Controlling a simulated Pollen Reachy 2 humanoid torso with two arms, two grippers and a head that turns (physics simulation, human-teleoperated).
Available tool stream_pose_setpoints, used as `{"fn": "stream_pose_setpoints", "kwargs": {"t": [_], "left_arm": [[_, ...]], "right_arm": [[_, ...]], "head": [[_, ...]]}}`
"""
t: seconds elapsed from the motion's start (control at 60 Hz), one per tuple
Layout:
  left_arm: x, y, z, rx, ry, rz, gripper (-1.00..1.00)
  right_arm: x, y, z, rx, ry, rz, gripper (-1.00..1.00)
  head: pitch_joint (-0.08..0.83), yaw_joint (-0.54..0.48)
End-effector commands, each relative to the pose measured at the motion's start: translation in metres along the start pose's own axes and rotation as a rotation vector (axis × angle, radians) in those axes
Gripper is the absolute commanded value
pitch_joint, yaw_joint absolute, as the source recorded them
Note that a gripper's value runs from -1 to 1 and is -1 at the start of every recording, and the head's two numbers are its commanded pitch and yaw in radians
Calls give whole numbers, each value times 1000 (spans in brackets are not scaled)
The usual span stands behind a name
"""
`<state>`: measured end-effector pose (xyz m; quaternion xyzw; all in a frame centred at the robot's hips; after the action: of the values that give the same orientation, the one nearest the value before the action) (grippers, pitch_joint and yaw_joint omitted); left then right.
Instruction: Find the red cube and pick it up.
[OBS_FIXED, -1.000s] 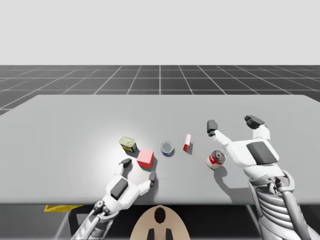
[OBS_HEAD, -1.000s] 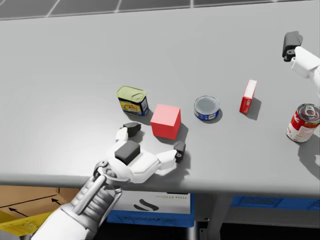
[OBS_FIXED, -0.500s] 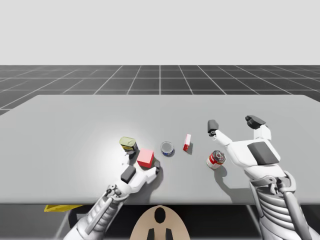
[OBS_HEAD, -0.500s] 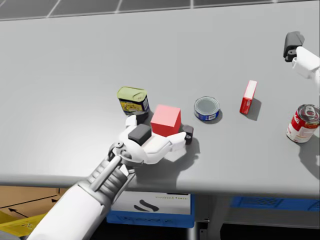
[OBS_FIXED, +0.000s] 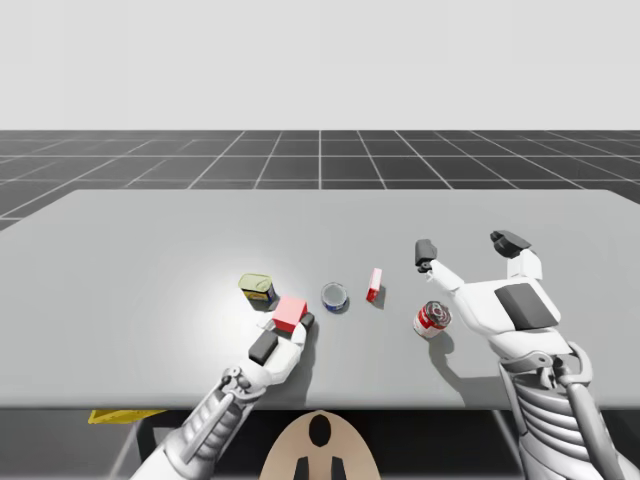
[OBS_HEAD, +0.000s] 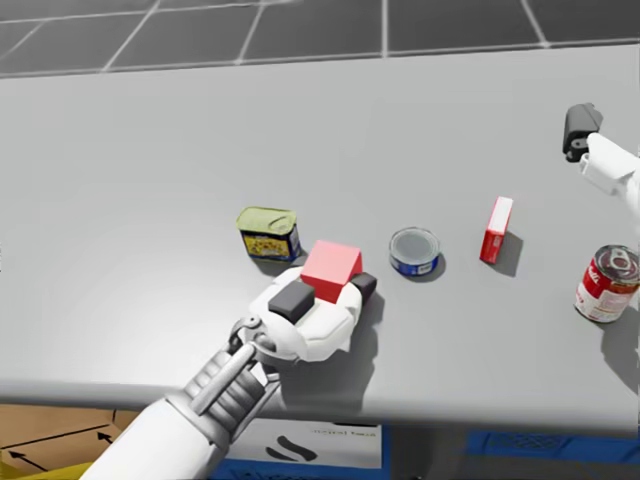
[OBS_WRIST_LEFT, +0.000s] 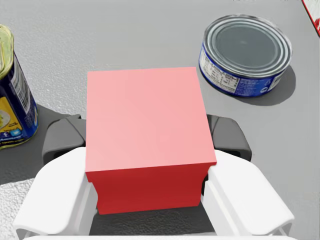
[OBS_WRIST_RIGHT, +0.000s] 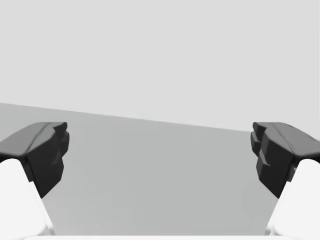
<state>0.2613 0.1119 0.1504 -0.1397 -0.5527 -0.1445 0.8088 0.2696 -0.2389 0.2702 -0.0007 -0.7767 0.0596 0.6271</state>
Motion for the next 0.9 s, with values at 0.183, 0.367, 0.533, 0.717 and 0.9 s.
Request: {"fn": "stream_pose_setpoints", "kwargs": {"t": [0.183, 0.367, 0.533, 0.717, 0.9], "left_arm": [[-1, -25, 0, -58, -10, 81, 960], [2, -26, 4, -67, -21, 76, 958], [14, -26, 13, -72, -47, 67, 962], [45, -25, 37, -88, -113, 20, 952], [92, -24, 68, -99, -224, -91, 958]], "right_arm": [[-1, 0, 0, -1, 0, 4, -1000], [-1, -1, 1, -2, -2, 4, -1000], [-1, -3, 1, -6, -5, 1, -1000], [0, -3, 0, -6, -6, -2, -1000], [0, -6, 1, 23, -26, -2, -1000]], "head": [[442, 143], [332, 129], [302, 128], [299, 127], [291, 126]]}}
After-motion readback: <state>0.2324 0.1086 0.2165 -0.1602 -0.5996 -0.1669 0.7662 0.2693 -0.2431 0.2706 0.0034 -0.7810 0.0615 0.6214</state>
